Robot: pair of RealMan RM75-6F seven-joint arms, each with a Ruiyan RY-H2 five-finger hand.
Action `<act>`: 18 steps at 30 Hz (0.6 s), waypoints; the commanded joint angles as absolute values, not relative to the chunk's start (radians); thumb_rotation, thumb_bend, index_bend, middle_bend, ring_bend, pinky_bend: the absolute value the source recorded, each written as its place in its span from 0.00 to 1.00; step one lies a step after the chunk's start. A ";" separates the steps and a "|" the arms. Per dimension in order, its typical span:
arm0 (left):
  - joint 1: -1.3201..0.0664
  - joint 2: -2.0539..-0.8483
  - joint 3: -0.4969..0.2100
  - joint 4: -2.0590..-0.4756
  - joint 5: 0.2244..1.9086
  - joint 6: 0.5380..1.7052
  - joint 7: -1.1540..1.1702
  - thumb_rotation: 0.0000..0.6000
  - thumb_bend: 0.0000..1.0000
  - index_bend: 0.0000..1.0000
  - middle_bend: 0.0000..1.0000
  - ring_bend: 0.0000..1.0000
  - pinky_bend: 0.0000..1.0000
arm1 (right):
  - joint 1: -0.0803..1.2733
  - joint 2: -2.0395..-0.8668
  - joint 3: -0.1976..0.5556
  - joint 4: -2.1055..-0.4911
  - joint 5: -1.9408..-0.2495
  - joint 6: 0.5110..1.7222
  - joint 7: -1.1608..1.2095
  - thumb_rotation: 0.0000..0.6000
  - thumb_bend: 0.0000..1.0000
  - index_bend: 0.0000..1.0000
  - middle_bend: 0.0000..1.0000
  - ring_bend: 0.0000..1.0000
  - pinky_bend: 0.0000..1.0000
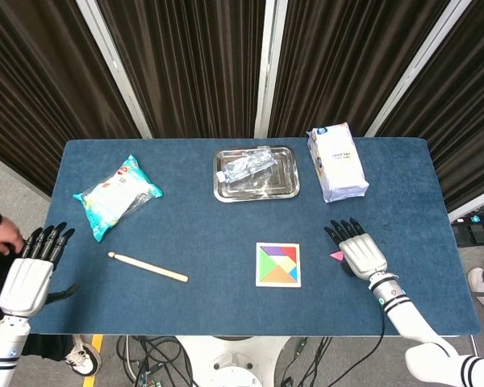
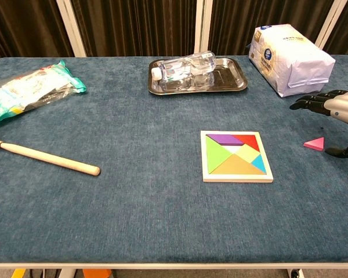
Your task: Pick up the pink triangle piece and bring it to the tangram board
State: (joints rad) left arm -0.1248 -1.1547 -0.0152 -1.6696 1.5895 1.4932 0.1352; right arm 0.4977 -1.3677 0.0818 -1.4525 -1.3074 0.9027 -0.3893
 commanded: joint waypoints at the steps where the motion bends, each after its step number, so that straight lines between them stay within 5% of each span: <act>1: -0.124 -1.155 -0.015 -1.668 1.589 1.494 0.133 1.00 0.00 0.00 0.00 0.00 0.00 | 0.501 -1.374 0.079 -1.444 -1.305 0.908 -0.386 1.00 0.25 0.00 0.00 0.00 0.00; 18: -0.126 -1.156 -0.014 -1.667 1.586 1.489 0.136 1.00 0.00 0.00 0.00 0.00 0.00 | 0.501 -1.409 0.051 -1.383 -1.303 0.925 -0.335 1.00 0.25 0.20 0.00 0.00 0.00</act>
State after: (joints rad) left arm -0.1260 -1.1557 -0.0140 -1.6673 1.5860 1.4884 0.1355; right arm 0.5007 -1.4088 0.0511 -1.3833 -1.3026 0.9241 -0.3357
